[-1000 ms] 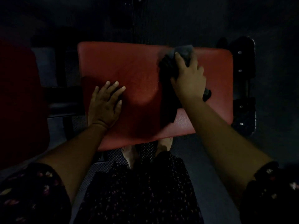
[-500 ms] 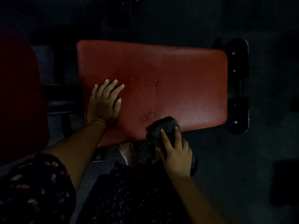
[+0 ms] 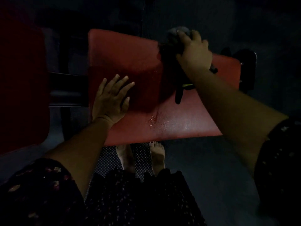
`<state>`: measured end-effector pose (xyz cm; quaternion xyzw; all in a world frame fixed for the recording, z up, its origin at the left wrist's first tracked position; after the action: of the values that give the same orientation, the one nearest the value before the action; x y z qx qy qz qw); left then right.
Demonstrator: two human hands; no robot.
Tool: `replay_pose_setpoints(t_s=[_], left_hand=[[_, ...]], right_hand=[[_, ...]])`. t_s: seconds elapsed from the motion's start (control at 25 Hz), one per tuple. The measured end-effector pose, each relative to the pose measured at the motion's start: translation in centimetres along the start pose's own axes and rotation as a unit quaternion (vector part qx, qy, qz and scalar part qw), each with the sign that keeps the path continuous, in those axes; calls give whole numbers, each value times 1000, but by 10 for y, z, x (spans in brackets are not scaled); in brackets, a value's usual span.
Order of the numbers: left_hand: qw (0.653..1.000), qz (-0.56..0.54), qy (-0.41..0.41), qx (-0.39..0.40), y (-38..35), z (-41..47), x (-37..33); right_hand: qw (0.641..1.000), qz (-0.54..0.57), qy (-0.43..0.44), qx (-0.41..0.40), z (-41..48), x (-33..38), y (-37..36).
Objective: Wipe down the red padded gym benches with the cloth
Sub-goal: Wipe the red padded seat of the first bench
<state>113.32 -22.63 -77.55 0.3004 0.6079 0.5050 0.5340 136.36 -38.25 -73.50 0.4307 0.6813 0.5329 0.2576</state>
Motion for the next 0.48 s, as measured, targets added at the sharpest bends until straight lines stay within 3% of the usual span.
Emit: replay_pose_setpoints(t_s=[0.24,0.36,0.48], left_hand=[[1000,-4,1,-10,2,-1,-1],[1000,-8,-1,-11,2,0,-1],[1000,-4,-2,-15,0,1,0]], right_hand=[[999,8,32,-22,-19,34,-11],[997,-1,80,13,-62,49,-29],[989,-17,145,-2,-137,67,-53]])
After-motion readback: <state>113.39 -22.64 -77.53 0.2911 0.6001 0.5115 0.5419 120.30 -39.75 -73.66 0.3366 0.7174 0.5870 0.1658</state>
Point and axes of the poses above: each hand's wrist, its own z-axis towards the middle knuckle, its own y-axis out of the back of the hand, x = y × z, the point moved 9 cm from there along z, towards the middle knuckle, and after that the axes turned 11 degrees about y, right-handed, at the moved point
